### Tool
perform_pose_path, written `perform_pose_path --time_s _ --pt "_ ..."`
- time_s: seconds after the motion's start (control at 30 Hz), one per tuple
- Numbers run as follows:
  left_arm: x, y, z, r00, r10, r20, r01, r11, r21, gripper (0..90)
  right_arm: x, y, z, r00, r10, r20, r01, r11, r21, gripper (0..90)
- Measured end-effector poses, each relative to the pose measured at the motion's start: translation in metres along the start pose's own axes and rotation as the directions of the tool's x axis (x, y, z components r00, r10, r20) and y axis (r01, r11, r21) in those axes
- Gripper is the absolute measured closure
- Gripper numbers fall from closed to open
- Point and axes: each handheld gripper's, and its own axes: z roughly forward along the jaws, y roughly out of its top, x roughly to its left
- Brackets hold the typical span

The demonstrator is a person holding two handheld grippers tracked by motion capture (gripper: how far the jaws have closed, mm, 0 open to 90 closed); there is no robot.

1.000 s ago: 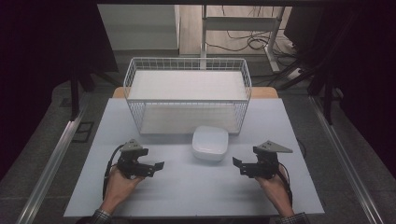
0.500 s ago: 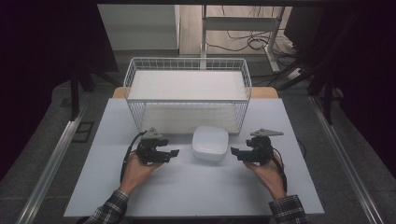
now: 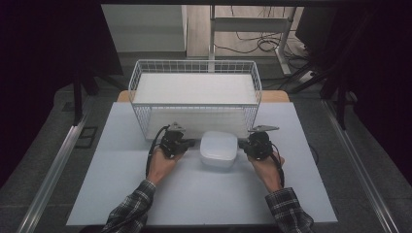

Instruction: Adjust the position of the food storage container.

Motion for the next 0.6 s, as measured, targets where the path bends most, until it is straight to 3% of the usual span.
perform_pose_path --time_s 0.23,0.6 --pt "-0.004 0.005 0.012 0.9999 -0.013 0.004 0.013 0.9997 0.019 90.0 0.001 0.004 0.009 0.9998 0.018 -0.005 -0.018 1.000 0.010 89.1" --pt "-0.004 -0.011 -0.007 0.9978 -0.065 -0.012 0.065 0.9978 0.009 90.0 0.012 0.000 0.009 0.9936 0.056 -0.098 -0.055 0.998 0.013 89.1"
